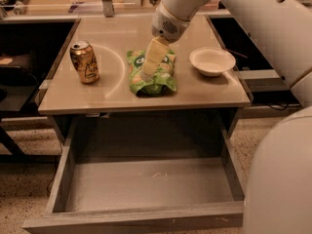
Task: Place green rice chip bag into top drawer
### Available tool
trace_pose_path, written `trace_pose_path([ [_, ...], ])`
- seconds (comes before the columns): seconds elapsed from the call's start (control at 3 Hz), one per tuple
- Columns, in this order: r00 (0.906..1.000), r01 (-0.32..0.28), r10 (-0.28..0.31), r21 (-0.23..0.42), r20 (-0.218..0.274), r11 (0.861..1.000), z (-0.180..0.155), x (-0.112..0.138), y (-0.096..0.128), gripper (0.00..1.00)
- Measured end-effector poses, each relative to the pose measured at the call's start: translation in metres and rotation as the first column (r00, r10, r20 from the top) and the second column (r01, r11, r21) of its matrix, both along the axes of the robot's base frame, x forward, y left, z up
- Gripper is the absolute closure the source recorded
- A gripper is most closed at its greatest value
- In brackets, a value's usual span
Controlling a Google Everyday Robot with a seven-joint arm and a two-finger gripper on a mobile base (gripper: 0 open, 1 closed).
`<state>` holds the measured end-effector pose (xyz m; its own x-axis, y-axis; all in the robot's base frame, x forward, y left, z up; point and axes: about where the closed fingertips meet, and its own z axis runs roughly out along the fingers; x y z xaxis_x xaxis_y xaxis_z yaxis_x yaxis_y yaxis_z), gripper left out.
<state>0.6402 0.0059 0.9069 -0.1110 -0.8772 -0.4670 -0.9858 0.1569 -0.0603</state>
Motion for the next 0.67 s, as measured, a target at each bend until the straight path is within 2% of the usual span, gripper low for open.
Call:
trace_pose_path([
  [0.33,0.9996,-0.01,0.01,0.013,0.025,1.0,-0.008,0.022,0.003,0.0],
  [0.67,0.9999,-0.008,0.007,0.016,0.015,1.0,-0.028,0.032,0.002,0.0],
])
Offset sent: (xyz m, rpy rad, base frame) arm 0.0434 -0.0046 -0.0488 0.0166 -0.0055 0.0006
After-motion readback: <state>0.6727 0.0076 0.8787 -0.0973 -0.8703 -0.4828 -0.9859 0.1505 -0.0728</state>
